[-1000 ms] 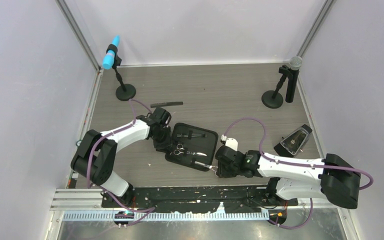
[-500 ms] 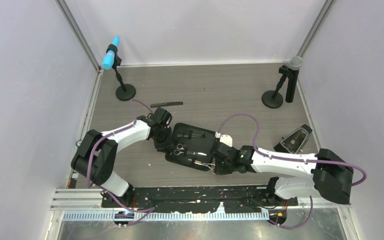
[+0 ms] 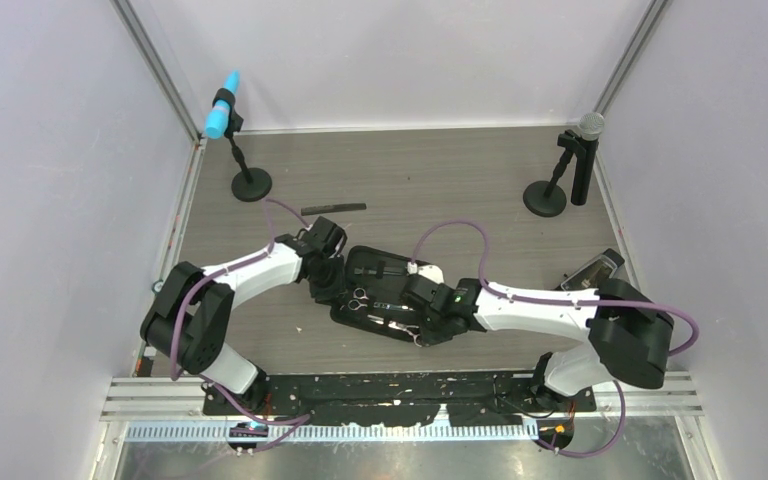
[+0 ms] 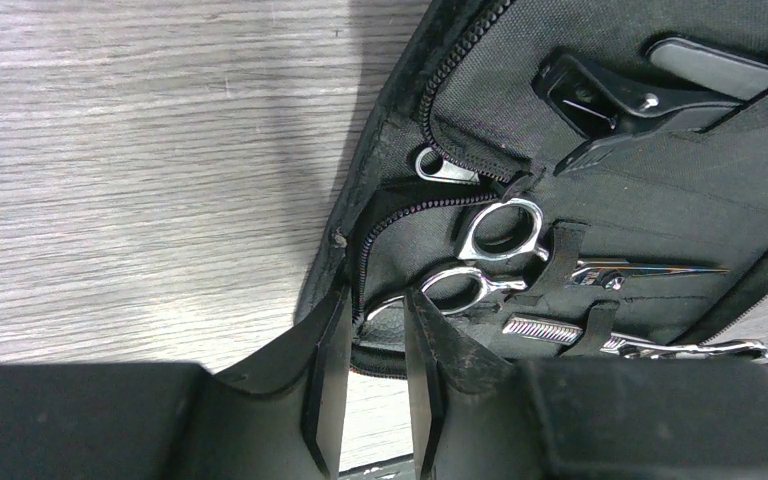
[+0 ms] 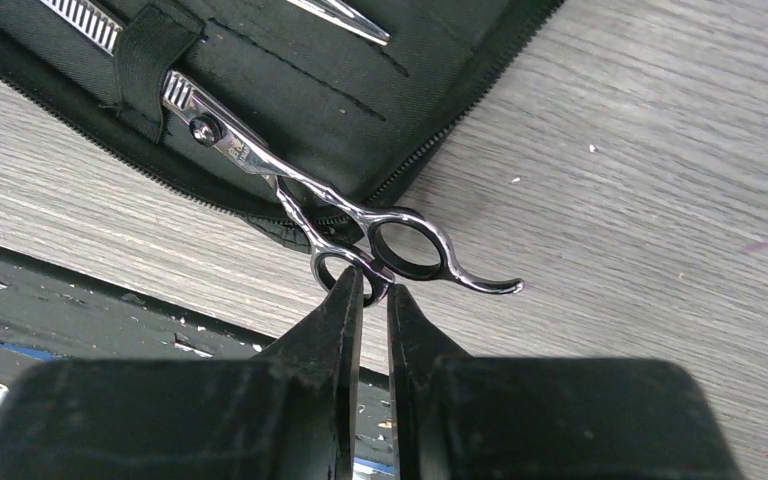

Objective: Sort the hair-cutting tools
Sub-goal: Place the scissors in the hairdressing tool bag.

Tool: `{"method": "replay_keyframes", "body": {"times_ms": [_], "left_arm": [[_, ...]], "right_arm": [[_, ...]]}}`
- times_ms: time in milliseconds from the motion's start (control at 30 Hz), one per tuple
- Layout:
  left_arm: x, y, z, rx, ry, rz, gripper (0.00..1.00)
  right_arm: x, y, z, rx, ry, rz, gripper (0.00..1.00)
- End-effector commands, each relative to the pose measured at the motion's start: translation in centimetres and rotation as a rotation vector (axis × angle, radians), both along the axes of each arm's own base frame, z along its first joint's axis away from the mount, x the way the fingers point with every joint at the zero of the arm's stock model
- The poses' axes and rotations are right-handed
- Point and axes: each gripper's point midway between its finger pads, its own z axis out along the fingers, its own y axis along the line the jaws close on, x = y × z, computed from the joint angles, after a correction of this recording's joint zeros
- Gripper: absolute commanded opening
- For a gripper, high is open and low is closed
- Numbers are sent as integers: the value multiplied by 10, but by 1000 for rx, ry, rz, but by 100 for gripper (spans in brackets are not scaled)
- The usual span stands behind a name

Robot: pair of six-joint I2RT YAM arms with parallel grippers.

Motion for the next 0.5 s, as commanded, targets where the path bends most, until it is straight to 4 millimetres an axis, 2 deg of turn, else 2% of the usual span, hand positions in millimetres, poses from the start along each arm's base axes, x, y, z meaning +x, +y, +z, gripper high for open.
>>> {"method": "replay_keyframes", "body": {"times_ms": [0,233,467], "left_arm": [[-20,-19,-6,-59,53,-37,27],[-24,-28,-3,-70,47,-47,26],[-30,-33,-4,-86,55,-48,25]], "right_arm": [[6,28,14,82,-8,51,5],[14,48,16,84,-4,104,5],[16,58,5,74,12,129,5]]}}
